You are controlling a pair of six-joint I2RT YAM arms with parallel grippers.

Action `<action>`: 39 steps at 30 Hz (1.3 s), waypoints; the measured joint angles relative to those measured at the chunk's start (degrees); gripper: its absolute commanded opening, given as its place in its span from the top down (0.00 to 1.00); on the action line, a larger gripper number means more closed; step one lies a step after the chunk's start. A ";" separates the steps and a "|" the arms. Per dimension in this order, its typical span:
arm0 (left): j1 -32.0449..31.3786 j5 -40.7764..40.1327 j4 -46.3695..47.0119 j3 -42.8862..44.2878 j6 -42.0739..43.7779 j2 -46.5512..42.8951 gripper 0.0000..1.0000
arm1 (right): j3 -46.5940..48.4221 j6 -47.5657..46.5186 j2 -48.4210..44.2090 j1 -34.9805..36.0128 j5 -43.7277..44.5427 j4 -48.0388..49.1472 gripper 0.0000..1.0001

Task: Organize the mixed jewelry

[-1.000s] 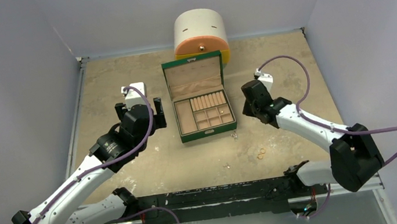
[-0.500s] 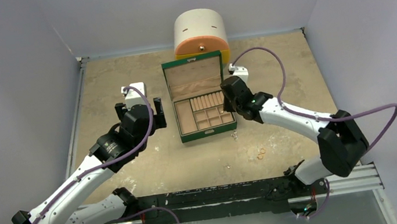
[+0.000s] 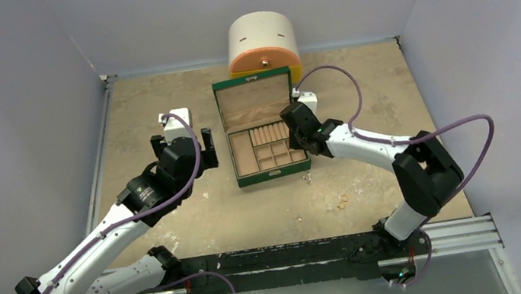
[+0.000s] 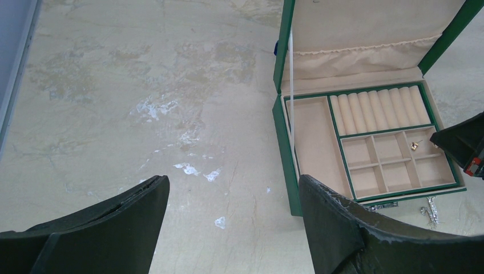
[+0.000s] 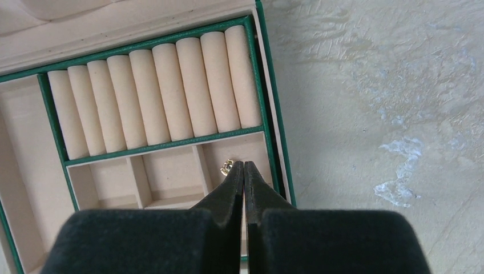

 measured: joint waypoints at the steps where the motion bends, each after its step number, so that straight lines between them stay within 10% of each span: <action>1: 0.02 0.00 0.00 0.00 0.00 0.00 0.17 | 0.17 0.07 0.24 0.00 0.07 0.00 1.00; 21: 0.26 0.02 0.00 0.00 -0.02 0.00 0.17 | 1.57 2.38 1.03 0.07 1.36 -1.75 0.81; 39: 0.26 0.00 0.00 0.00 -0.02 0.02 0.17 | -8.33 3.61 -20.98 0.11 -2.12 -7.96 0.75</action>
